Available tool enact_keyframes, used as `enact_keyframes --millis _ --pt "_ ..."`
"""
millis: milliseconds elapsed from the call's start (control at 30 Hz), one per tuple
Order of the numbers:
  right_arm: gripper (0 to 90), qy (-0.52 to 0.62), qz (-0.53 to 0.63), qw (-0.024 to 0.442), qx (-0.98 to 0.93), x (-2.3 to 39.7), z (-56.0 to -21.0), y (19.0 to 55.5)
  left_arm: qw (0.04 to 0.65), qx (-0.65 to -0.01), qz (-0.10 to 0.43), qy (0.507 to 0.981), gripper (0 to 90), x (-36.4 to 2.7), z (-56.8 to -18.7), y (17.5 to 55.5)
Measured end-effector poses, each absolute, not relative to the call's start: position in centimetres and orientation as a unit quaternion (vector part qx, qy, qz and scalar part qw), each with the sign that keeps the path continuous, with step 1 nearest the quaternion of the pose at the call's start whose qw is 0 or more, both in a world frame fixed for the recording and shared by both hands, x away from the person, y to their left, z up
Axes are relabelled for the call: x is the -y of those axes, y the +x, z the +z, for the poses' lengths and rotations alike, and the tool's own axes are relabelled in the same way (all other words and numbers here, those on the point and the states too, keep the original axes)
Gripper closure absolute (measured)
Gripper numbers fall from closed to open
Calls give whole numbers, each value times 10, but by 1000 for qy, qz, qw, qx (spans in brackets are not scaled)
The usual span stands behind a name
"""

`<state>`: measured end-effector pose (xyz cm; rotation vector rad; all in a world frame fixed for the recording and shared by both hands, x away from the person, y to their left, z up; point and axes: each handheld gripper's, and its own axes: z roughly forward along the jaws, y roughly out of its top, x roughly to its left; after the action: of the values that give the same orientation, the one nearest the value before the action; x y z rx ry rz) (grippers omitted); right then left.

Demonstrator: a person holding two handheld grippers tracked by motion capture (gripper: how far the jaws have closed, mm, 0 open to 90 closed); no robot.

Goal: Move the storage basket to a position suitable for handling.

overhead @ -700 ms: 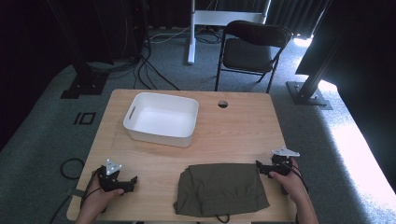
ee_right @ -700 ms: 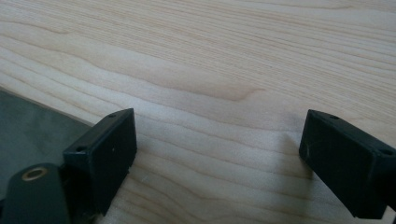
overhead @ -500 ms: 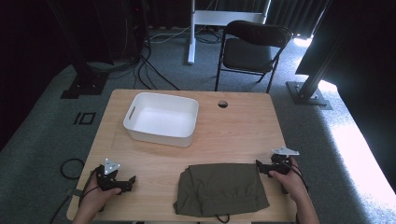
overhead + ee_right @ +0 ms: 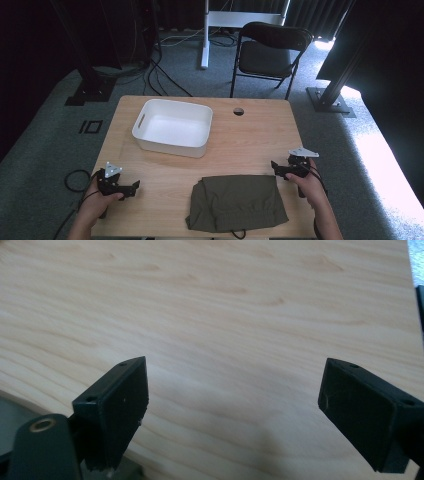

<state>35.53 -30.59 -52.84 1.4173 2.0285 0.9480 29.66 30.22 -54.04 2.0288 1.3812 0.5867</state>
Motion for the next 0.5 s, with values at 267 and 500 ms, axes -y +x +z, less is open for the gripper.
enact_keyframes --millis 267,500 --pt "125 505 366 236 -745 283 -512 363 309 -526 222 761 9 -308 -531 310" --pt "125 494 382 231 -746 265 -504 369 314 -528 223 757 9 -309 -522 320"
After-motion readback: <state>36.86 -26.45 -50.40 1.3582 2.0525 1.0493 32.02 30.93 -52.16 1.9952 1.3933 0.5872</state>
